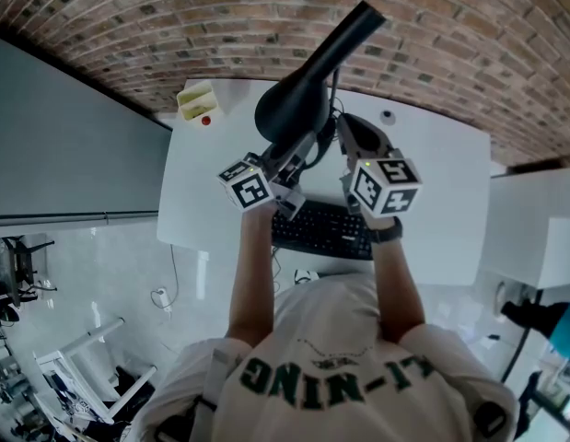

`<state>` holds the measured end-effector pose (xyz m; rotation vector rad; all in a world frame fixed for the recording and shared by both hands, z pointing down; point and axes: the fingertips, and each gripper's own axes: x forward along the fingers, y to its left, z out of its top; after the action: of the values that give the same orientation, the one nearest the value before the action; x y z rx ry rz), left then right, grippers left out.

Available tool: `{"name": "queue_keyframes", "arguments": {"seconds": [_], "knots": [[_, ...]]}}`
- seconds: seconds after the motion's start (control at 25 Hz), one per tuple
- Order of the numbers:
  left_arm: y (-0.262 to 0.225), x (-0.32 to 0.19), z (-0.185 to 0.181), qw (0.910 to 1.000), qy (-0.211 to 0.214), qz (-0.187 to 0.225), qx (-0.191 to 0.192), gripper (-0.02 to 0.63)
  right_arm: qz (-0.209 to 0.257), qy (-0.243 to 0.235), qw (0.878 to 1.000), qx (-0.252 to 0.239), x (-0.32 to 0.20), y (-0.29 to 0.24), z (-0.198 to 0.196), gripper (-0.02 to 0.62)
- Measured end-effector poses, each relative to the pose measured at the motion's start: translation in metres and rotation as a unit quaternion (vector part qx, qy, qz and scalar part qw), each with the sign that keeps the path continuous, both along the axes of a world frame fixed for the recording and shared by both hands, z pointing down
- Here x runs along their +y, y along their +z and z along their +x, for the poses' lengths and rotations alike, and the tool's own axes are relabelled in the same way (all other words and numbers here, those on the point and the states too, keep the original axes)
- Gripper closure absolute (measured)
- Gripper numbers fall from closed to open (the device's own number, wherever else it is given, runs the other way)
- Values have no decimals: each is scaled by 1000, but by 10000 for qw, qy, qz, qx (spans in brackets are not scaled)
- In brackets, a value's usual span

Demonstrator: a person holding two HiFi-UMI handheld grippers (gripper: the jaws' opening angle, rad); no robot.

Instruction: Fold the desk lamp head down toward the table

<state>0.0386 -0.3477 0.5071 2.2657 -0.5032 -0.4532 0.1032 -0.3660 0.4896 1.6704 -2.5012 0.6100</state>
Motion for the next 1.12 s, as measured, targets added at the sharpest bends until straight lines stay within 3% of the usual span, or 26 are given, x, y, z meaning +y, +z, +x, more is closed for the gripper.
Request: {"name": "queue_keyframes", "arguments": {"seconds": [0.44, 0.84, 1.12], "knots": [[6, -4, 10, 9989, 197, -51, 424, 571, -53, 123, 9999, -32, 1, 2, 9, 591], [9, -6, 9, 9992, 160, -46, 356, 566, -16, 215, 9997, -74, 2, -3, 19, 591], [27, 2, -2, 9985, -134, -34, -526, 522, 89, 195, 9997, -143, 14, -11, 16, 591]]}}
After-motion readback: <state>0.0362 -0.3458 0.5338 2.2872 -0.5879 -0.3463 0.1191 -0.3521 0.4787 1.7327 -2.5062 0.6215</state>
